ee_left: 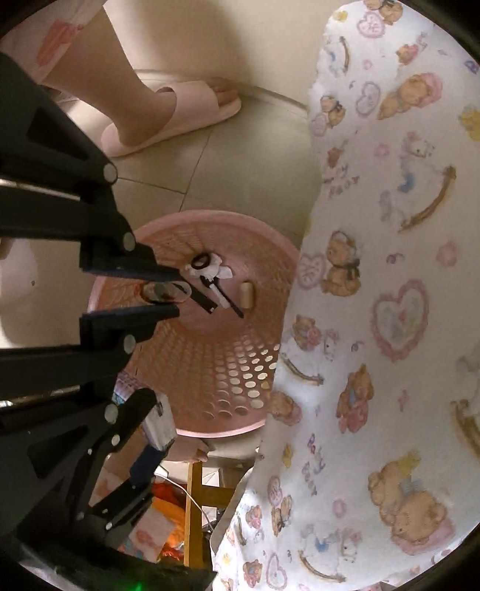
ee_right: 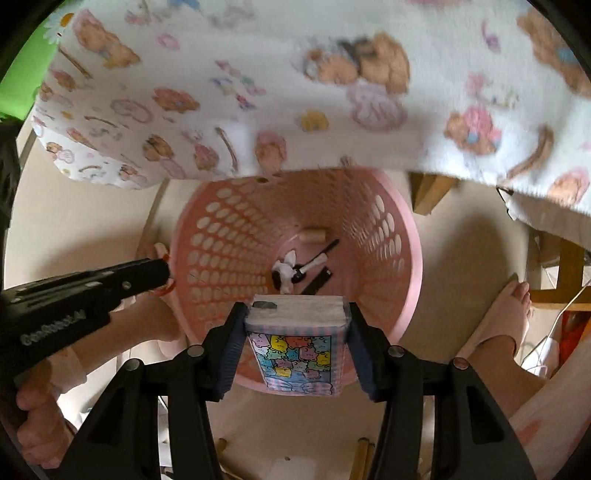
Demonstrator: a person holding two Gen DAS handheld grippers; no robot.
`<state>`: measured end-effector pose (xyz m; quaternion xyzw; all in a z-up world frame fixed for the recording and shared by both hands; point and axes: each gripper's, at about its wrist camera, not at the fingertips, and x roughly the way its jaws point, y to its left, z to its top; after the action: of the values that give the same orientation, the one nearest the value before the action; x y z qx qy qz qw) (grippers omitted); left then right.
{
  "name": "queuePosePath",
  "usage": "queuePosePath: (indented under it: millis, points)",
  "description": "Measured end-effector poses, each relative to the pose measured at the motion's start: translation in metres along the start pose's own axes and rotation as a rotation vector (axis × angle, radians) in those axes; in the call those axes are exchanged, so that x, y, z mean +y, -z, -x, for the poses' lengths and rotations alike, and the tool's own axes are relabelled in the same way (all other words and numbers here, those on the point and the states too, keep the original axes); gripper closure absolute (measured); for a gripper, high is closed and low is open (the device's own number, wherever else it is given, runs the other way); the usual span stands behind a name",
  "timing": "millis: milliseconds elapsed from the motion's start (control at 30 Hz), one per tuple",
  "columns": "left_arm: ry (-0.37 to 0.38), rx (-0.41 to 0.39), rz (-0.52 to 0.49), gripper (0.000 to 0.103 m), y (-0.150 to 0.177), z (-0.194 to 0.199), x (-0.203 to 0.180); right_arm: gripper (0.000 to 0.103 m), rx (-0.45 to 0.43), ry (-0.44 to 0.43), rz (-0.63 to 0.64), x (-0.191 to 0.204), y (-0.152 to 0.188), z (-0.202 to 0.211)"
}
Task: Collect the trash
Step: 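Carry cap and purple box over the pink basket and open both tools, then raise both open tools back up over the table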
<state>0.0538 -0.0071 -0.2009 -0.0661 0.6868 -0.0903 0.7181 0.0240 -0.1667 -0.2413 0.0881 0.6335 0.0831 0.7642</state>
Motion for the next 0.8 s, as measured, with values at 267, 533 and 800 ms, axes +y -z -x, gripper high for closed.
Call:
queuePosePath:
  millis: [267,533,800]
  points:
    - [-0.036,-0.047,0.005,0.064,-0.001,0.018,-0.002,0.042,0.015,0.003,-0.012,-0.006,0.001,0.002]
    - [-0.184,-0.285,-0.102,0.039,0.001,0.078,-0.018,0.041,-0.117,0.037,-0.009,-0.008,-0.007,0.047]
    - [-0.164,-0.498,-0.142,0.019,0.006,0.133,-0.027,0.037,-0.397,0.084,0.125,0.017,-0.005,0.129]
